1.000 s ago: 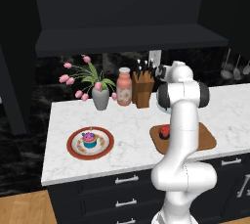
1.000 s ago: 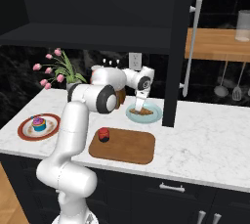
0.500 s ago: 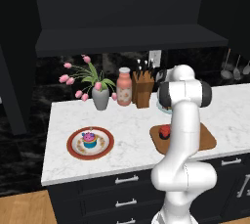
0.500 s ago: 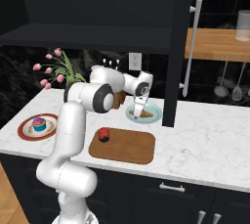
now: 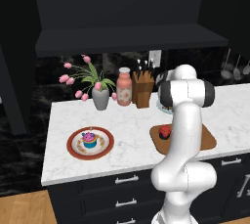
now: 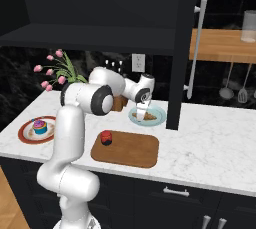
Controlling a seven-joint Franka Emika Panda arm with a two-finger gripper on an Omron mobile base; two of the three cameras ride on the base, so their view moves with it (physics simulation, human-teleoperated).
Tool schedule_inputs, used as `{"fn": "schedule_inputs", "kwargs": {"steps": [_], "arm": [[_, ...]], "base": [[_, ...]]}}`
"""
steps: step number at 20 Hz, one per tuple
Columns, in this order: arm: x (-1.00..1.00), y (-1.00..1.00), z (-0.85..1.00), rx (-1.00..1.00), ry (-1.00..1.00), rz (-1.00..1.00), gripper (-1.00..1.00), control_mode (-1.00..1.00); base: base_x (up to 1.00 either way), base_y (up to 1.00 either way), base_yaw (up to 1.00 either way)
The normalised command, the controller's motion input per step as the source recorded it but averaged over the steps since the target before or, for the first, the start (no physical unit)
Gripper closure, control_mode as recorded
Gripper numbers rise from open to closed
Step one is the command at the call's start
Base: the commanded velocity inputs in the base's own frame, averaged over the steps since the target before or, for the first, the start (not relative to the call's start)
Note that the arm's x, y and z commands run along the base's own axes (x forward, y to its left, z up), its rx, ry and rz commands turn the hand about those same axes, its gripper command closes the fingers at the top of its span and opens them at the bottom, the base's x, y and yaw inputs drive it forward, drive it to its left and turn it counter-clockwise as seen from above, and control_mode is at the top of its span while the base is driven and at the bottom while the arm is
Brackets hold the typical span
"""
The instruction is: From the different types of pastries on the counter, select a croissant and place it on the cutting board. Then retrieve a jar of jam from the cabinet and place it alongside the croissant on the cutting board.
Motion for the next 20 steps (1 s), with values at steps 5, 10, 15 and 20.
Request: {"fn": "schedule_inputs", "kwargs": {"steps": [5,10,15,20], "arm": [[0.00,0.00,0.01,0.00,-0.05,0.00,1.00,-1.00],[0.00,0.00,0.38,0.00,0.08,0.00,1.00,-1.00],[0.01,0.00,0.46,0.00,0.17,0.00,1.00,-1.00],[-0.21,-0.04,0.15,0.00,0.11,0.00,1.00,-1.00]], "base": [[0.00,0.00,0.00],[0.00,0.00,0.00],[0.00,0.00,0.00],[0.00,0.00,0.00]]}}
